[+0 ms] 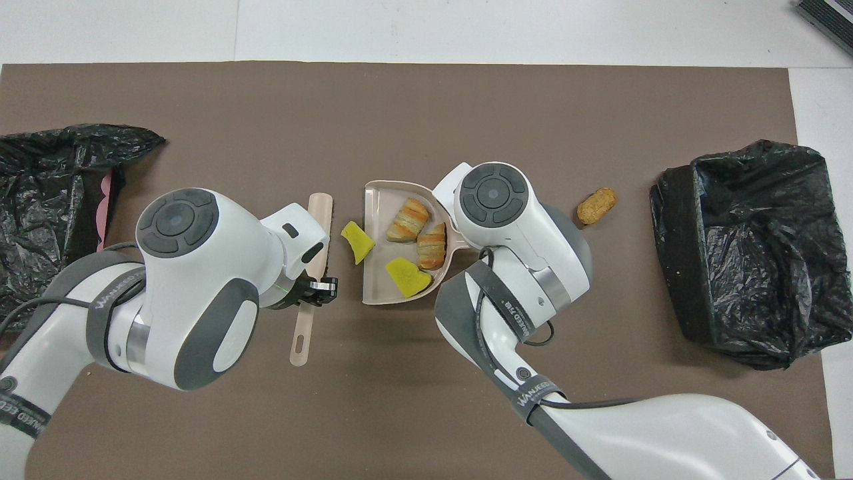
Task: Sweep and dump trash in bin
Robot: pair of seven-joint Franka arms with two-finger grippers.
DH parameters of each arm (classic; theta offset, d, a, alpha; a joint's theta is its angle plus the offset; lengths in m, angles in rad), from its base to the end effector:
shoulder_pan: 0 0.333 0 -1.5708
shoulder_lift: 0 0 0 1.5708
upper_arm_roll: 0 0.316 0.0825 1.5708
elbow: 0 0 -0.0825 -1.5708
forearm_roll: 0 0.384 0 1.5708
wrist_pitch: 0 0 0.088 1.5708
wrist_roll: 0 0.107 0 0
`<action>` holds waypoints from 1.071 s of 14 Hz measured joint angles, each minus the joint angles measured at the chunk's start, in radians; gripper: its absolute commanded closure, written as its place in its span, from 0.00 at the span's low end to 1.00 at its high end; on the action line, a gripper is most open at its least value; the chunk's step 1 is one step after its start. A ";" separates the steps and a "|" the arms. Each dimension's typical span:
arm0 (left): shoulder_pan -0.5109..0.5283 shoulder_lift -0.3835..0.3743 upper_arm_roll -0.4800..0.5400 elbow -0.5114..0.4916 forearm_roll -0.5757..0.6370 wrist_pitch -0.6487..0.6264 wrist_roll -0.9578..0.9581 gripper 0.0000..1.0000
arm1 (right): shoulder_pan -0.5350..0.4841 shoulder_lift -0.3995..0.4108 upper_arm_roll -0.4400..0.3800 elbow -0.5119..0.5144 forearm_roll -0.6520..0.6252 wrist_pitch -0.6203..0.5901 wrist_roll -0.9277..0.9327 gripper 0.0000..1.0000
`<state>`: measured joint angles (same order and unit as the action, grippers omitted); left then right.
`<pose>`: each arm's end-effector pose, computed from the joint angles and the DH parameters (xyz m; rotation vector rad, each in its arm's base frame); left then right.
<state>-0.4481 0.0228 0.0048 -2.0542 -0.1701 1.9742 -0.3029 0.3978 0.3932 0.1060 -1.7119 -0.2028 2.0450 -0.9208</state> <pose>0.4854 -0.2425 0.4183 3.0265 -0.0990 -0.2295 0.5790 0.2994 0.3584 2.1911 2.0736 -0.1262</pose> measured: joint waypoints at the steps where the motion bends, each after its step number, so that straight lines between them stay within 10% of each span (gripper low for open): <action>1: 0.017 0.015 0.002 -0.013 0.000 0.029 0.000 1.00 | 0.000 0.000 0.000 0.000 0.000 0.001 0.000 1.00; 15: -0.129 0.085 -0.007 -0.057 -0.178 0.193 -0.119 1.00 | -0.035 -0.001 0.000 -0.019 0.000 0.045 -0.069 1.00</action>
<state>-0.5766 0.1079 -0.0026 -2.1112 -0.3478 2.1674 -0.4220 0.3632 0.3927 0.1062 -1.7311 -0.2028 2.0902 -0.9894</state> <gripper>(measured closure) 0.744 0.687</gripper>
